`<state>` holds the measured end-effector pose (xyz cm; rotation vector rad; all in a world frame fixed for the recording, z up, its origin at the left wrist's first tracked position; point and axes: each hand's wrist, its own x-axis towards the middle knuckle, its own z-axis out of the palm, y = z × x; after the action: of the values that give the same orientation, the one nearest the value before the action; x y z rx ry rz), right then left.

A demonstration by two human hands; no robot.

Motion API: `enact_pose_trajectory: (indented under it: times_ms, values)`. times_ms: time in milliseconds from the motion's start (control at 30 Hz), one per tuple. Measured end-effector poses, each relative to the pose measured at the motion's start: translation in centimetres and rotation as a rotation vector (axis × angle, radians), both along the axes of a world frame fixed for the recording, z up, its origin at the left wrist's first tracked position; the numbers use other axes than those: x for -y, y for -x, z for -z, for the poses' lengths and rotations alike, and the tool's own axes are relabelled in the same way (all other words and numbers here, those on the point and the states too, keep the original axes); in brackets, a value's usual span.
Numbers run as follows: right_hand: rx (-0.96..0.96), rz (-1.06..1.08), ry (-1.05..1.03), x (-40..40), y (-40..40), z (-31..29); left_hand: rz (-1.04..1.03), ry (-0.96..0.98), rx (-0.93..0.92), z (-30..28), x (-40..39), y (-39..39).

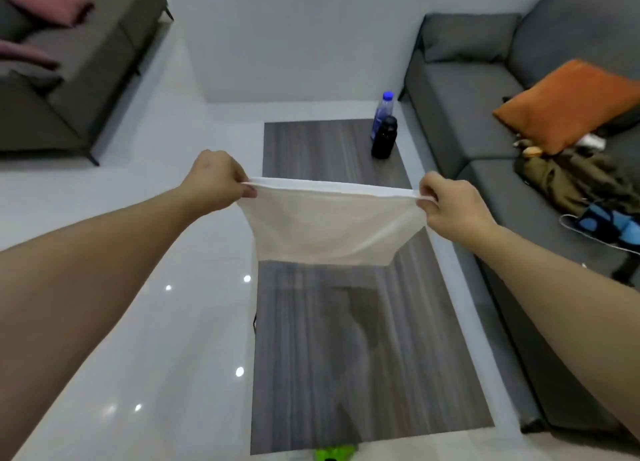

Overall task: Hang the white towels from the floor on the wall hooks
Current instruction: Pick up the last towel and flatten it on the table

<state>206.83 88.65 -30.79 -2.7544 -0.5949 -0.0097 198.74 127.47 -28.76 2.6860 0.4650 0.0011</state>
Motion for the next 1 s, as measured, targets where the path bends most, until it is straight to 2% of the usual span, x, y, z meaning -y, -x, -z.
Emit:
enact_pose_trajectory:
  times_ms: [100, 167, 333, 400, 633, 733, 933, 1000]
  values:
    - [0.034, 0.035, -0.019, -0.1, -1.8, -1.8, -0.026, 0.007, 0.081, -2.1, 0.0, -1.3]
    - [0.041, 0.013, 0.043, 0.1, -2.1, -1.2, -0.031, 0.041, 0.103, -1.6, 0.2, -1.2]
    - [-0.063, -0.039, 0.152, 1.1, 0.5, 5.2, -0.057, 0.164, 0.105, 5.5, 1.4, 1.9]
    - [-0.117, -0.047, 0.205, 1.6, 2.3, 9.3, -0.043, 0.196, 0.007, 9.9, 2.2, 3.8]
    - [-0.396, -0.092, 0.452, 4.3, 11.3, 23.4, 0.165, 0.050, -0.461, 25.3, 6.5, 13.5]
    - [-0.530, -0.117, 0.516, 6.0, 15.9, 28.0, 0.196, 0.081, -0.638, 30.4, 8.5, 18.4]
    - [-0.859, -0.207, 0.619, 7.7, 21.8, 33.2, 0.316, 0.180, -0.992, 36.4, 10.9, 24.4]
    - [-0.936, -0.189, 0.568, 7.0, 21.5, 33.7, 0.269, 0.195, -0.944, 36.9, 11.0, 23.7]
